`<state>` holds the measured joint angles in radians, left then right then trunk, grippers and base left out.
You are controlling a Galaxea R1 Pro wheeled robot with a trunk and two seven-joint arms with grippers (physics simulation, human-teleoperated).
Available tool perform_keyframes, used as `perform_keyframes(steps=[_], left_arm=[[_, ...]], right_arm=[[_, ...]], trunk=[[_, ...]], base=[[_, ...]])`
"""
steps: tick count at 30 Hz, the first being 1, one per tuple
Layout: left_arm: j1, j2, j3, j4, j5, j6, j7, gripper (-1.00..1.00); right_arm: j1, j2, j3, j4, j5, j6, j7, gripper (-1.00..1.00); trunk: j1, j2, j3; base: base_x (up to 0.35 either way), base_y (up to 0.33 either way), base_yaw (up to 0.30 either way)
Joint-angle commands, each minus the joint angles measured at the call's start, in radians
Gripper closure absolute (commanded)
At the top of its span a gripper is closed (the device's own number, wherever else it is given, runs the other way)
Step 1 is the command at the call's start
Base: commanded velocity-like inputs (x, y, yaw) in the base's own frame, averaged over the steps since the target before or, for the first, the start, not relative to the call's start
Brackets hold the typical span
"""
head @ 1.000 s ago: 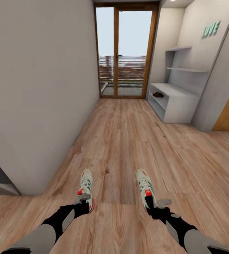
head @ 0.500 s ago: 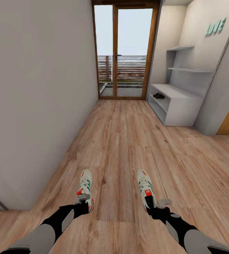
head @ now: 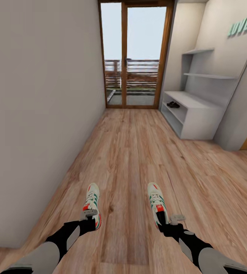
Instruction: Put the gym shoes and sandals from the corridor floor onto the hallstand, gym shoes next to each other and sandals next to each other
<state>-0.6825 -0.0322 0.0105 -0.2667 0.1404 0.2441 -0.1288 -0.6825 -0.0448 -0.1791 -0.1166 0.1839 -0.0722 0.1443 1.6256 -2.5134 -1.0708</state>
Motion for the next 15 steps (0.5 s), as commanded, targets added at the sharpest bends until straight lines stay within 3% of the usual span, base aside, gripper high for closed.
perform_keyframes(steps=[1, 15], left_arm=[[0.0, 0.0, 0.0, 0.0, -0.003, 0.0, -0.002, 1.0], [0.0, 0.0, 0.0, 0.0, -0.004, 0.0, -0.002, 1.0]], right_arm=[[0.0, 0.0, 0.0, 0.0, -0.001, 0.0, -0.002, 1.0], [0.0, 0.0, 0.0, 0.0, -0.001, 0.0, -0.002, 1.0]], trunk=[[0.0, 0.0, 0.0], [0.0, 0.0, 0.0]], base=[[0.35, 0.0, 0.0], [0.35, 0.0, 0.0]])
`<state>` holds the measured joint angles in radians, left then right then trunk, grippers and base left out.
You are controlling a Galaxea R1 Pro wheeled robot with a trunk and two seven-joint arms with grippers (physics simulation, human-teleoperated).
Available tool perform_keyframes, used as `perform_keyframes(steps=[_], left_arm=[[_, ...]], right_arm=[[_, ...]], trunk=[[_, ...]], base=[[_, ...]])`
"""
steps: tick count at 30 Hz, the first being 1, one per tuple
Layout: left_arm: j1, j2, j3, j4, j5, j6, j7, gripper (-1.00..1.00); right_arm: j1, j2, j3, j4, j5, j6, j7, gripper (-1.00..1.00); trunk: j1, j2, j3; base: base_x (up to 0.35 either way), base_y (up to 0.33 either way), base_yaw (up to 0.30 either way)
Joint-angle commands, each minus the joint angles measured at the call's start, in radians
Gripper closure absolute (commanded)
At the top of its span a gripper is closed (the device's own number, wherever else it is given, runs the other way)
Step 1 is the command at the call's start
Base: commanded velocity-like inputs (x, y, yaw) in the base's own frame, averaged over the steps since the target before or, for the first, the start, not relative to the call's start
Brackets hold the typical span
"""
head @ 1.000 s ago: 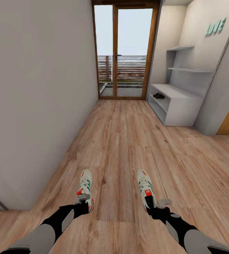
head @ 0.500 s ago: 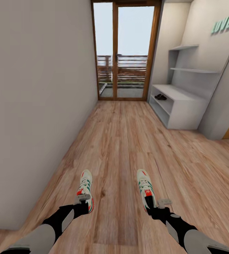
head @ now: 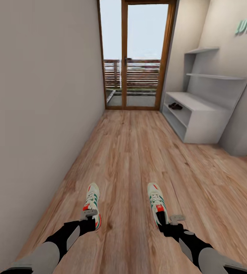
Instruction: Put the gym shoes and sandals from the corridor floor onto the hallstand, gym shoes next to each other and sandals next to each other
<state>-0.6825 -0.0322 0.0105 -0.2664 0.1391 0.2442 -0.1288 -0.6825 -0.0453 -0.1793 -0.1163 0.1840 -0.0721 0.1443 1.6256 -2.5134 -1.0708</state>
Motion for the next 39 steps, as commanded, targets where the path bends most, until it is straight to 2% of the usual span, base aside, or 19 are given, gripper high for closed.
perform_keyframes(steps=[1, 39], left_arm=[[0.0, 0.0, 0.0, 0.0, -0.003, 0.0, -0.002, 1.0], [0.0, -0.002, -0.002, 0.002, -0.003, 0.001, -0.002, 1.0]], right_arm=[[0.0, 0.001, 0.0, 0.0, -0.001, 0.0, -0.002, 1.0], [0.0, -0.001, 0.0, 0.0, -0.001, -0.001, -0.003, 1.0]], trunk=[[0.0, 0.0, 0.0], [0.0, 0.0, 0.0]], base=[[0.35, 0.0, 0.0], [0.35, 0.0, 0.0]])
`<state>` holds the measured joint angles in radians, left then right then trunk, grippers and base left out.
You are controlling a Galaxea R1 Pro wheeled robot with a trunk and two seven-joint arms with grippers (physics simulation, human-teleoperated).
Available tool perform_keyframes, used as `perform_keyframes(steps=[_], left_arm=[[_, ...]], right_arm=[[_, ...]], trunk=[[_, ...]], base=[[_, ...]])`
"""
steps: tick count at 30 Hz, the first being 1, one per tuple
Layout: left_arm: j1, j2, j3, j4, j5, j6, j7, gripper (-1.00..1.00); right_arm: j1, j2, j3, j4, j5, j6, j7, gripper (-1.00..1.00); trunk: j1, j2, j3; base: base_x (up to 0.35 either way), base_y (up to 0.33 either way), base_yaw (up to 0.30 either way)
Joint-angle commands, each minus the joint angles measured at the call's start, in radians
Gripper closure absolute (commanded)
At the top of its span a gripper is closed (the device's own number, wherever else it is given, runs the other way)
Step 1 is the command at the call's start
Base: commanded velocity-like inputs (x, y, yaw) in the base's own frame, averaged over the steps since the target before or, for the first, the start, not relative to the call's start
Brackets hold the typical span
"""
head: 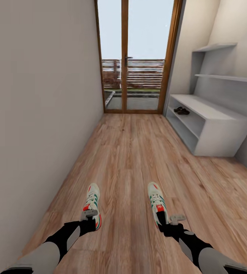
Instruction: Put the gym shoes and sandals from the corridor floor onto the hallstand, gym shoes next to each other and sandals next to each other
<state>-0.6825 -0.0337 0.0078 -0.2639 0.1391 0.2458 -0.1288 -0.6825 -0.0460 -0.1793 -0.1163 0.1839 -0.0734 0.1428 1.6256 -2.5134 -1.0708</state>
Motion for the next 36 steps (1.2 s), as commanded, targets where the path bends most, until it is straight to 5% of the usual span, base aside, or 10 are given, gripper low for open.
perform_keyframes(steps=[1, 36], left_arm=[[0.0, 0.0, 0.0, 0.0, -0.003, 0.0, -0.002, 1.0], [0.0, -0.003, 0.0, 0.0, -0.003, 0.001, -0.002, 1.0]], right_arm=[[0.0, 0.0, 0.0, 0.0, -0.001, 0.0, -0.002, 1.0], [0.0, -0.002, 0.0, 0.001, 0.0, -0.003, -0.002, 1.0]], trunk=[[0.0, 0.0, 0.0], [0.0, 0.0, 0.0]], base=[[0.35, 0.0, 0.0], [0.35, 0.0, 0.0]])
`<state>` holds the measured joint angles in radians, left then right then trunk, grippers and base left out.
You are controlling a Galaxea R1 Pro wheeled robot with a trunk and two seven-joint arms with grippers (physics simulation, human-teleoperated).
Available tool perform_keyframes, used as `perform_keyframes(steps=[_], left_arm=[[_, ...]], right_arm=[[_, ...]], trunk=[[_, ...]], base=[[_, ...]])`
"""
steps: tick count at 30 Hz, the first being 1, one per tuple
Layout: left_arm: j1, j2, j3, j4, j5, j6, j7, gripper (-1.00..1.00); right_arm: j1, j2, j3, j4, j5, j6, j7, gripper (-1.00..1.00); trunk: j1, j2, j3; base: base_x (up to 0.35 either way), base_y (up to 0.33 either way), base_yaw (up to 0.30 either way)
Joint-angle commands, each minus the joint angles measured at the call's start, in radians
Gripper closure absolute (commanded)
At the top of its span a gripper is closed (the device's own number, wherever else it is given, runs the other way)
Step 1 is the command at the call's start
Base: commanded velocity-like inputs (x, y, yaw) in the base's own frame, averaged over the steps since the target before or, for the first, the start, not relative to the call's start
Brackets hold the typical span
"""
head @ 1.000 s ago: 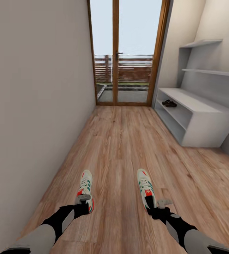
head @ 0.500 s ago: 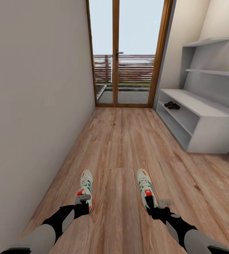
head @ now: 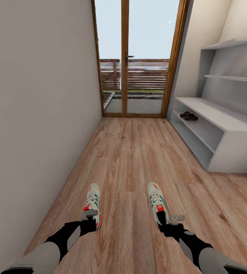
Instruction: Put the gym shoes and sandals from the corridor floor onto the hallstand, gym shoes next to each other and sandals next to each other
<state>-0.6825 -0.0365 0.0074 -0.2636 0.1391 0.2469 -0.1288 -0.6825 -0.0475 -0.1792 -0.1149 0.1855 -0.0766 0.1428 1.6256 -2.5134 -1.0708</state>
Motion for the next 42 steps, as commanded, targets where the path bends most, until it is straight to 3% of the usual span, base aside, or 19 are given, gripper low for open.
perform_keyframes(steps=[1, 42], left_arm=[[0.0, -0.002, 0.0, 0.0, -0.003, 0.0, -0.002, 1.0], [0.0, -0.006, 0.0, 0.001, -0.003, 0.0, -0.002, 1.0]], right_arm=[[0.0, 0.0, 0.0, 0.0, -0.001, 0.0, -0.002, 1.0], [0.0, 0.002, 0.0, 0.0, -0.003, 0.0, 0.0, 1.0]], trunk=[[0.0, 0.0, 0.0], [0.0, 0.0, 0.0]], base=[[0.35, 0.0, 0.0], [0.35, 0.0, 0.0]])
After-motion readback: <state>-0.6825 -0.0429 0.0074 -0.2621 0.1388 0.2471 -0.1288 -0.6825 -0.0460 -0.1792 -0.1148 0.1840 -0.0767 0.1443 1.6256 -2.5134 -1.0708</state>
